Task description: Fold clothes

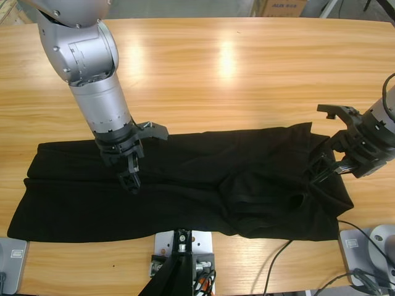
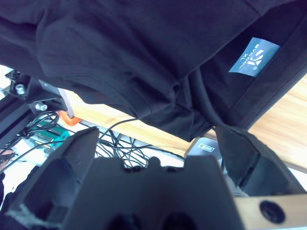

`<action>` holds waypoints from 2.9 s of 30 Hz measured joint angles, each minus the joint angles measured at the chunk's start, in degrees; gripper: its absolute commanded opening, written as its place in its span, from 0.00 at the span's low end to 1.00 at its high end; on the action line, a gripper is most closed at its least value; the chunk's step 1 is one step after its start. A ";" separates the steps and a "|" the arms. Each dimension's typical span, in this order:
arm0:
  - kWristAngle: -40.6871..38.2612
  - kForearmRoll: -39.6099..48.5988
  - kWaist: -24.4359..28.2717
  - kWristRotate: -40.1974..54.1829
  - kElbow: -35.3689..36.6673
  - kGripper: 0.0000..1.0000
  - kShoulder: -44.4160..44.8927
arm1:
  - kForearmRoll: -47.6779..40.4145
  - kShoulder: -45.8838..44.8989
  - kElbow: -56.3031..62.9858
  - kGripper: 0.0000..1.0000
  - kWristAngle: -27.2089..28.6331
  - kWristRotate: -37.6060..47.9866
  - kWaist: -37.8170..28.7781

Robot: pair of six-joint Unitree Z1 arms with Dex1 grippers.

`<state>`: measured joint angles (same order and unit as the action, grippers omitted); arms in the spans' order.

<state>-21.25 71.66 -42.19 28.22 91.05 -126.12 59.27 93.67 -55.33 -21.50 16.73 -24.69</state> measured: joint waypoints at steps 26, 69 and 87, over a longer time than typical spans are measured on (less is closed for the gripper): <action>-1.60 7.76 -1.48 -3.56 -1.62 0.96 -1.13 | -1.32 0.00 0.21 1.00 0.00 0.00 0.00; 7.65 8.49 7.01 8.43 -2.55 1.00 3.32 | -3.81 0.48 2.35 1.00 -0.01 0.00 -0.03; 14.74 8.98 9.31 29.14 -7.20 1.00 -1.15 | -3.81 1.97 2.35 1.00 -0.01 0.00 -0.03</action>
<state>-6.52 80.64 -32.88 57.36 83.86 -127.27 55.46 95.63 -52.98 -21.51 16.73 -24.72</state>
